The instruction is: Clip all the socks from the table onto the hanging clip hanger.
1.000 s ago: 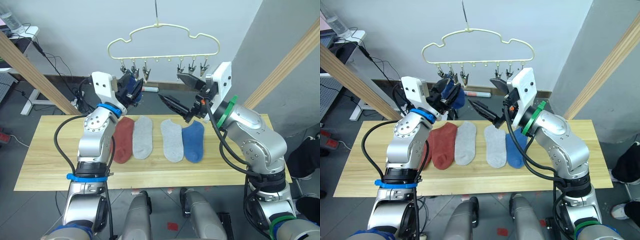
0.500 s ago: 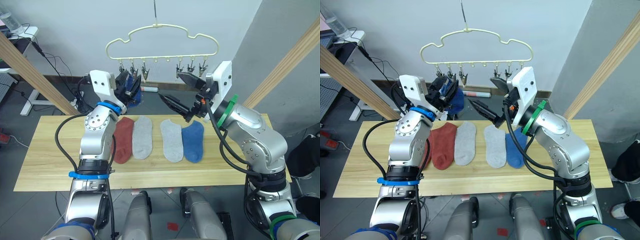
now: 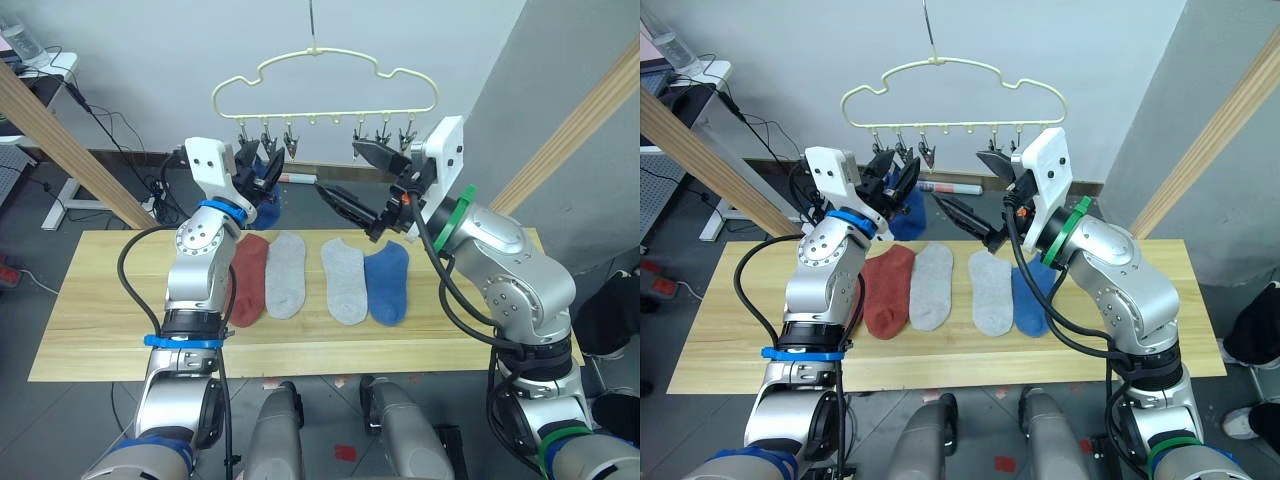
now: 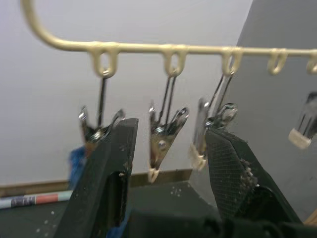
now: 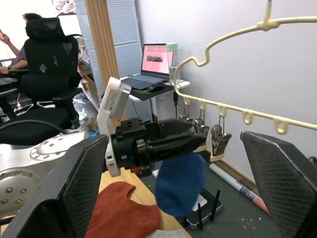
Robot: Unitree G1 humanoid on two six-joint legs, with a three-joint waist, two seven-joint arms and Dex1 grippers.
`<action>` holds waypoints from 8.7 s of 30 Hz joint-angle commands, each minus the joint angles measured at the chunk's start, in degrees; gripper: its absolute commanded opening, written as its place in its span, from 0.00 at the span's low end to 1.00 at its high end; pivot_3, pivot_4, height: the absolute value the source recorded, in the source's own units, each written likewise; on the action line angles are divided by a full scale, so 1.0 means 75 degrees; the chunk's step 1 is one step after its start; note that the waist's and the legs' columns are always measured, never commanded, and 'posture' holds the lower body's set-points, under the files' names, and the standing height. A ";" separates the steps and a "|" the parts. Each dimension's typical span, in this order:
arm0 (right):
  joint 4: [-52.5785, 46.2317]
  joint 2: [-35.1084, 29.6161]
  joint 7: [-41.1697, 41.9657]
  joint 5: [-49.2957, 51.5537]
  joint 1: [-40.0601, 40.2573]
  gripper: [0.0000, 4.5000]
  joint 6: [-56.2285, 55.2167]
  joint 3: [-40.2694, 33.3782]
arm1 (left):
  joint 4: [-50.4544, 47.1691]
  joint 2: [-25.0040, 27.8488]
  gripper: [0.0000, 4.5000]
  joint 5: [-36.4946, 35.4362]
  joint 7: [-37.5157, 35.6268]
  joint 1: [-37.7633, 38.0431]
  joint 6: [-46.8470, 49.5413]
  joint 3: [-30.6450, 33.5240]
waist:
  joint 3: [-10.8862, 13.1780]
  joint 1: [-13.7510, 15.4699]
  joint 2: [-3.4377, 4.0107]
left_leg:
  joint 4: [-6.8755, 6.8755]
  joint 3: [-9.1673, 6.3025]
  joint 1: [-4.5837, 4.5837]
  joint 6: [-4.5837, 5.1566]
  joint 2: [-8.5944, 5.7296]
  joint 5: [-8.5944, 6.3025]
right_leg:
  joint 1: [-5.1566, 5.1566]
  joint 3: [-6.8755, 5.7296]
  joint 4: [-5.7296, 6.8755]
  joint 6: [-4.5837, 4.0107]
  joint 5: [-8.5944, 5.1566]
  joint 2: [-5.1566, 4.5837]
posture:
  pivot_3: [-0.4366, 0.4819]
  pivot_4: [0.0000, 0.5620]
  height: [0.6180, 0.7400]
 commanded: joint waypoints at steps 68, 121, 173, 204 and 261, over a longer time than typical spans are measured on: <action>-0.0337 0.0017 -0.0110 0.0063 -0.0081 1.00 -0.0043 -0.0034 | 0.1512 0.0089 0.11 0.0428 -0.0101 -0.1043 -0.1342 0.0072 | 0.0000 -0.0013 0.0000 | 0.0002 0.0001 0.0000 0.0000 0.0001 0.0000 | 0.0000 -0.0001 0.0007 0.0000 0.0000 0.0001 | 0.38 0.58 1.00; 0.5020 -0.1264 0.2611 -0.3978 0.0694 0.01 -0.2789 0.1748 | -0.2209 0.1118 0.01 -0.2770 -0.0430 -0.0380 0.7234 0.1272 | 0.0001 -0.0031 0.0000 | 0.0002 0.0009 0.0035 -0.0002 0.0004 0.0001 | 0.0012 0.0018 0.0030 0.0001 0.0000 0.0010 | 0.49 0.61 1.00; 0.2992 0.0841 0.1215 -0.4210 -0.0868 0.01 -0.2929 0.1990 | -0.1124 -0.0217 0.01 -0.6193 0.2978 -0.1388 0.9880 0.3985 | 0.0000 -0.0046 -0.0001 | -0.0002 -0.0009 0.0035 -0.0053 0.0000 0.0030 | 0.0012 0.0002 0.0038 0.0008 0.0006 0.0002 | 0.47 0.59 1.00; 0.2237 0.0195 0.1509 -0.3079 0.0171 0.99 -0.1453 0.1184 | -0.3917 0.1792 1.00 -0.4474 0.0145 0.0829 0.7496 0.0863 | 0.0001 0.0038 -0.0001 | -0.0009 -0.0009 0.0016 -0.0052 -0.0004 0.0027 | 0.0001 0.0001 0.0017 0.0007 0.0005 -0.0006 | 0.46 0.59 1.00; -0.0737 -0.0190 0.0488 0.0166 0.0897 1.00 -0.0017 -0.0275 | -0.0446 -0.0512 0.54 0.0726 0.0354 0.0265 -0.0265 -0.0610 | 0.0000 -0.0005 -0.0002 | -0.0001 -0.0009 0.0006 -0.0039 -0.0001 0.0021 | 0.0004 -0.0001 0.0009 0.0011 0.0008 0.0005 | 0.39 0.55 1.00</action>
